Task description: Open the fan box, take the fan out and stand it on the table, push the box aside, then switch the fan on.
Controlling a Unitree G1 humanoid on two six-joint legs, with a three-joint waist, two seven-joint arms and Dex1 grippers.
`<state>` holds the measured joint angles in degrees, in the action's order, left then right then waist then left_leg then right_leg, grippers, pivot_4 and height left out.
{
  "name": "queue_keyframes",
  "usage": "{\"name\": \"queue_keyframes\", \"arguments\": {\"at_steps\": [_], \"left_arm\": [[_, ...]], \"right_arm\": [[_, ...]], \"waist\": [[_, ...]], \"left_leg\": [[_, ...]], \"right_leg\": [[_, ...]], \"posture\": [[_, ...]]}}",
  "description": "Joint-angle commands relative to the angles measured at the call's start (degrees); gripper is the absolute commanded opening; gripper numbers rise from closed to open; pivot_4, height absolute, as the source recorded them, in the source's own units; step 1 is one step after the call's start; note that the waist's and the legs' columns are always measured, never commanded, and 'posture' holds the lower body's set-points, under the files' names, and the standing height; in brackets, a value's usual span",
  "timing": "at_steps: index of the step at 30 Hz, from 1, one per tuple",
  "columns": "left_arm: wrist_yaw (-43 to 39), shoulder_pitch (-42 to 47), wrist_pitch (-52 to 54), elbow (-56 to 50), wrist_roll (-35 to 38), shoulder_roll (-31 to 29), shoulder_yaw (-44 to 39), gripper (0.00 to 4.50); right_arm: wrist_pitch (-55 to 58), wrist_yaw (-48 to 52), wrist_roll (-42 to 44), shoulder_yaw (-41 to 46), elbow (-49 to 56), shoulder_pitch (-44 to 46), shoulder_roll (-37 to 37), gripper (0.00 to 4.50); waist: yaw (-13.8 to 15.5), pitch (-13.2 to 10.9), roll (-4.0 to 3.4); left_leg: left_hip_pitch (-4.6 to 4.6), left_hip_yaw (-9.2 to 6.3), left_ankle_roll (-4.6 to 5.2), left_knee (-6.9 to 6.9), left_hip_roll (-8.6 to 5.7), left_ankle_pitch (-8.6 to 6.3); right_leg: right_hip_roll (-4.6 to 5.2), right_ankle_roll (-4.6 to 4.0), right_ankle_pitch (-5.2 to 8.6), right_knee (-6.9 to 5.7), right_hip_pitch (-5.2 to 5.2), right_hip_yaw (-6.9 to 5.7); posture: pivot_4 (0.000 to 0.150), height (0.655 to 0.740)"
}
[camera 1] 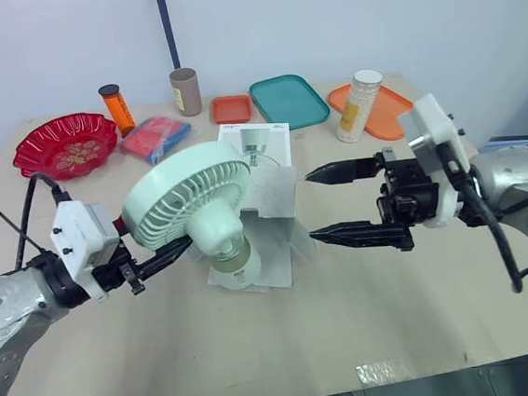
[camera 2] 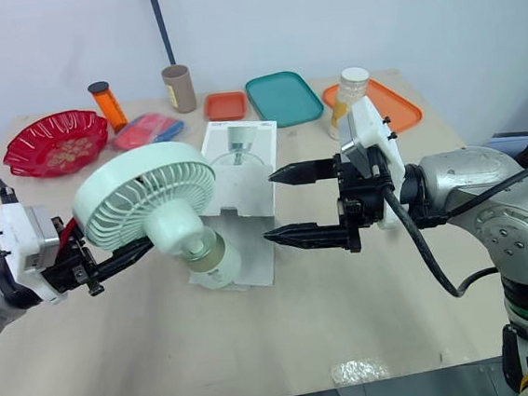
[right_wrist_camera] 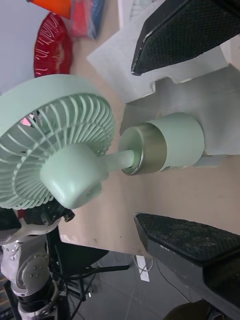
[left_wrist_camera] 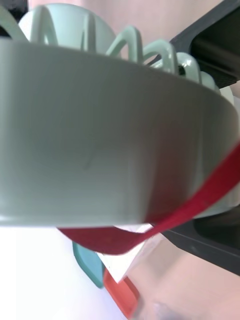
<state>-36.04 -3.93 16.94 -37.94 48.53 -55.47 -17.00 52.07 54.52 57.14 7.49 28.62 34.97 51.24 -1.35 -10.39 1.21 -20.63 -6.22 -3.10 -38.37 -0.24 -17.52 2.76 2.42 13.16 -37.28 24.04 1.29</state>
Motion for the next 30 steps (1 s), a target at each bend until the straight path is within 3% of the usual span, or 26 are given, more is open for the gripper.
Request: {"name": "queue_keyframes", "arguments": {"at_steps": [1, 8, 18, 30], "left_arm": [[2.1, -1.9, 4.1, -6.1, 5.5, 0.3, -7.3, 2.03], [4.1, -6.4, 12.3, -9.9, 13.3, 0.0, -17.7, 2.03], [6.3, -24.7, 19.6, -16.7, 22.7, 4.7, -41.1, 2.03], [5.0, -42.9, 17.3, -19.1, 23.8, 15.1, -56.4, 2.03]], "right_arm": [[0.0, -0.3, 1.8, 1.7, 1.5, 1.4, 0.7, 4.50], [-0.7, 1.0, 1.1, 1.0, 1.0, 1.2, 1.1, 4.50], [-1.9, 1.6, 0.7, -0.3, 0.7, 1.1, -0.6, 4.50], [-1.4, 1.2, 2.5, -2.3, 1.0, 4.2, -4.3, 4.50]], "waist": [[0.0, 0.0, 0.00], [0.0, 0.0, -0.01], [0.0, 0.0, 0.00], [0.0, 0.0, -0.01]], "left_leg": [[0.00, 0.00, 0.00, 0.00, 0.00, 0.00], [0.02, 0.00, 0.00, -0.02, 0.01, 0.00], [0.10, 0.09, 0.06, -0.01, 0.09, -0.04], [0.11, 0.11, 0.06, -0.01, 0.12, -0.05]], "right_leg": [[0.00, 0.00, 0.00, 0.00, 0.01, 0.00], [-0.02, 0.00, 0.00, -0.01, -0.02, 0.01], [-0.11, -0.04, 0.03, 0.07, -0.08, 0.10], [-0.16, -0.06, 0.04, 0.12, -0.09, 0.14]], "posture": [[0.150, 0.7400], [0.150, 0.7400], [0.150, 0.7400], [0.150, 0.7400]]}}
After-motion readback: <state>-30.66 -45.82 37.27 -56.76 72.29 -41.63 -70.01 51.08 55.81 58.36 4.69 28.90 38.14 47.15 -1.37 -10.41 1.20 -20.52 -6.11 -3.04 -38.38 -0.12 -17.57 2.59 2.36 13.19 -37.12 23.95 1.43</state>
